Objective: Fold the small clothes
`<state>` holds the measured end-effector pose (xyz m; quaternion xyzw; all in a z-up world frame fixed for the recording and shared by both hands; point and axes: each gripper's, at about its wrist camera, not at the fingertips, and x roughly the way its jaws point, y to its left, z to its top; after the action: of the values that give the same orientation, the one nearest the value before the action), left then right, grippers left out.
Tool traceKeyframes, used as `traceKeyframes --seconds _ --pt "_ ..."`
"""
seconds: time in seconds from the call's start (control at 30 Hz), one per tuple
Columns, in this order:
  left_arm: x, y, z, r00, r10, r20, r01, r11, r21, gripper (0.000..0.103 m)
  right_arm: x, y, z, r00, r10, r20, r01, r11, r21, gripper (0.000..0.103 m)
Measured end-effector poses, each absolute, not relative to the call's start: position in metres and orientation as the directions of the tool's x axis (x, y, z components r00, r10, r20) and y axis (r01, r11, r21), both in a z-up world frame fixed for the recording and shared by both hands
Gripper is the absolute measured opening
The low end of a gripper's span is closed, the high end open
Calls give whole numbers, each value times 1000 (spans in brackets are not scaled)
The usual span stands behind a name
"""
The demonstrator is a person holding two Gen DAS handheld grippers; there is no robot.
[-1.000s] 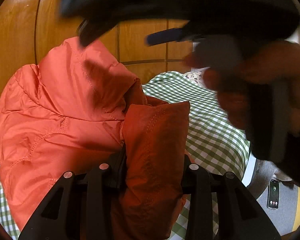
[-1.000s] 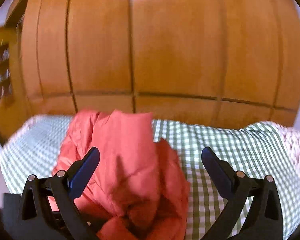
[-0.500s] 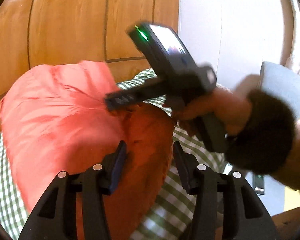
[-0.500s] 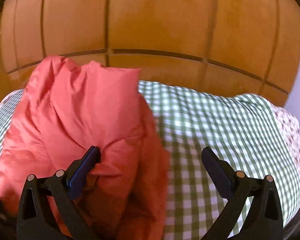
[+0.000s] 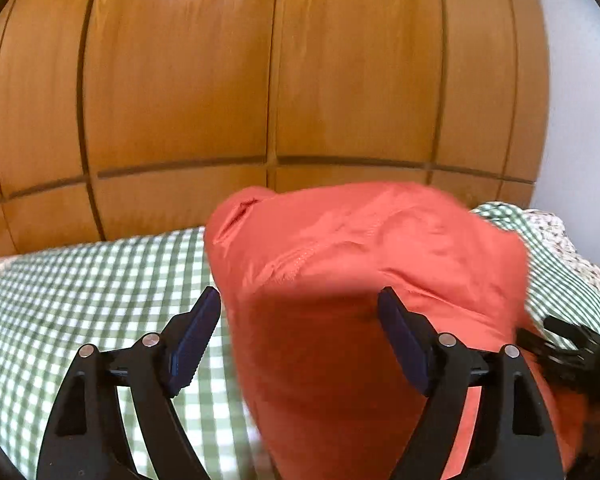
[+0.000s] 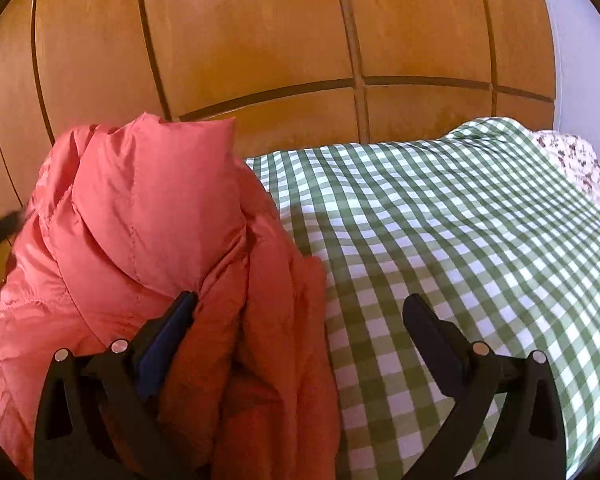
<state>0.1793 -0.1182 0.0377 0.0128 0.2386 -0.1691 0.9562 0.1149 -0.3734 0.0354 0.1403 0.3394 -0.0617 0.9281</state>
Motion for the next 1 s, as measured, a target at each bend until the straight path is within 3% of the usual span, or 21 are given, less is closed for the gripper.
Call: traceKeyframes --seconds 0.07,0.2,0.3,0.43,0.6,0.83,1.0 --pt "183 -130 29 822 -349 -451 356 932 -73 80 113 -375 39 762 -15 -647 206 953 221 101" --pt "176 -163 28 840 -308 -446 364 930 43 80 99 -384 64 760 -127 -637 280 949 144 101" --pt "174 -183 29 836 -276 -474 364 926 103 80 86 -389 105 803 -236 -547 347 932 107 101" --pt "179 -205 28 834 -211 -510 348 918 188 80 99 -381 148 863 -170 -476 269 952 146 101" --pt "184 -215 25 828 -157 -539 331 912 243 81 156 -353 146 840 -85 -536 171 979 114 101" --pt "190 -220 23 814 -124 -567 303 924 234 83 211 -374 87 734 -111 -671 267 954 134 101" --pt "195 -242 24 799 -103 -593 320 907 274 85 210 -402 52 696 -119 -708 339 924 178 101"
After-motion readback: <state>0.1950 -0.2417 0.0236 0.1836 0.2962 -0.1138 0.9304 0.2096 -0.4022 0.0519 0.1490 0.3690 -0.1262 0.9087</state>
